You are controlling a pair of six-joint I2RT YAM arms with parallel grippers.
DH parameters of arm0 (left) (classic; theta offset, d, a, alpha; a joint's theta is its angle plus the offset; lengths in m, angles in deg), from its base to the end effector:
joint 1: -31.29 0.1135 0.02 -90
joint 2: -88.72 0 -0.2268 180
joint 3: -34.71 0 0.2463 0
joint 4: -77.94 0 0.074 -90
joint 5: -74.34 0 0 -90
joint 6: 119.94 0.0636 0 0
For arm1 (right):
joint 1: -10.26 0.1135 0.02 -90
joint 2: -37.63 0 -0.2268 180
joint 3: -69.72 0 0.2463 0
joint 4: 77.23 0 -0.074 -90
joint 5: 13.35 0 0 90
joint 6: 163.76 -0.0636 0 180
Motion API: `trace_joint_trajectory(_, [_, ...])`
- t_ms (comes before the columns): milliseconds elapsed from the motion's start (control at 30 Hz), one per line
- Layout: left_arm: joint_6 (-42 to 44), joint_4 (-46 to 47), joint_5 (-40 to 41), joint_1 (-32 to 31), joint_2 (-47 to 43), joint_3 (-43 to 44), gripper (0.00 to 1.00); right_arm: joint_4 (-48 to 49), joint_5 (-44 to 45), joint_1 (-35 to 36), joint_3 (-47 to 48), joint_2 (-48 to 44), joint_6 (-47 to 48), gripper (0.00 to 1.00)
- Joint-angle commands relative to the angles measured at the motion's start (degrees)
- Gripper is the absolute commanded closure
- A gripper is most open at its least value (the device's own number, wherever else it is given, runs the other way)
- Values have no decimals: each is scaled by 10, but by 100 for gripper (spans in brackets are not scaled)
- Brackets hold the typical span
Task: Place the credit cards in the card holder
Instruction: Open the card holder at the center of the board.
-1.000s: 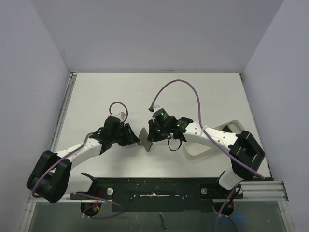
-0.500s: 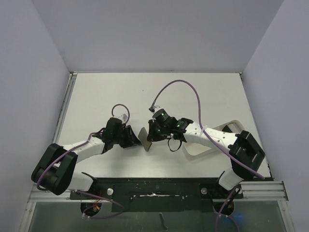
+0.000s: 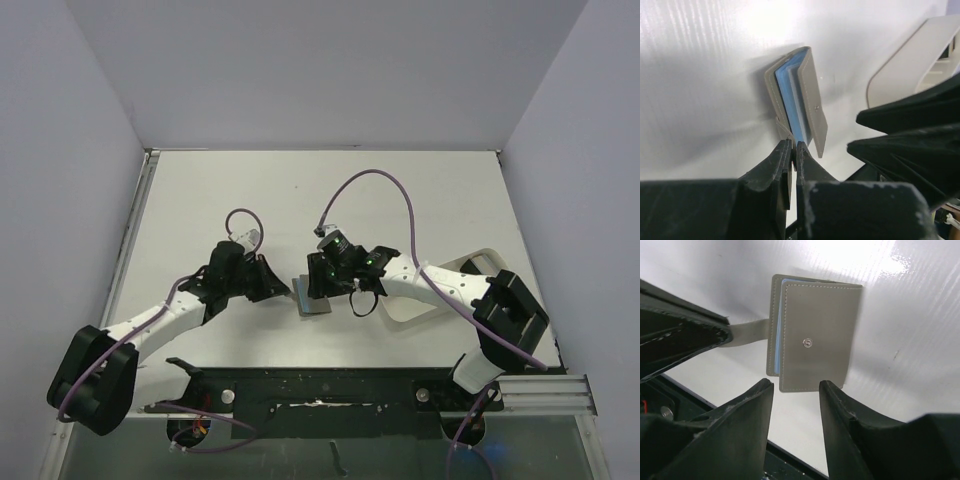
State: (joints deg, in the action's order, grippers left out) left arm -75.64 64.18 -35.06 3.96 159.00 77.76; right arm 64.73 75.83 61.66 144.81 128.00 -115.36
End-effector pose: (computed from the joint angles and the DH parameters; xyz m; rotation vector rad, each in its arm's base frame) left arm 0.2245 -0.1398 0.1264 -0.2033 2.4572 -1.0044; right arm 0.2122 0.2673 0.1650 -0.2315 2.6266 0.6470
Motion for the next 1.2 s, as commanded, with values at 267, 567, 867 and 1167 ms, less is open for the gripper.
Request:
trace_joint_trajectory(267, [-3,-18,-16,2,-55,24,100,8,8,0,37,21,14,49])
trace_joint_trajectory(567, [0,-36,-16,2,-64,40,100,19,-3,0,49,53,6,40])
trace_joint_trajectory(867, [-6,-41,-16,2,-76,42,100,17,-5,2,50,70,5,35])
trace_joint_trajectory(1167, [9,-65,1,2,-82,42,100,-22,50,2,49,57,10,56])
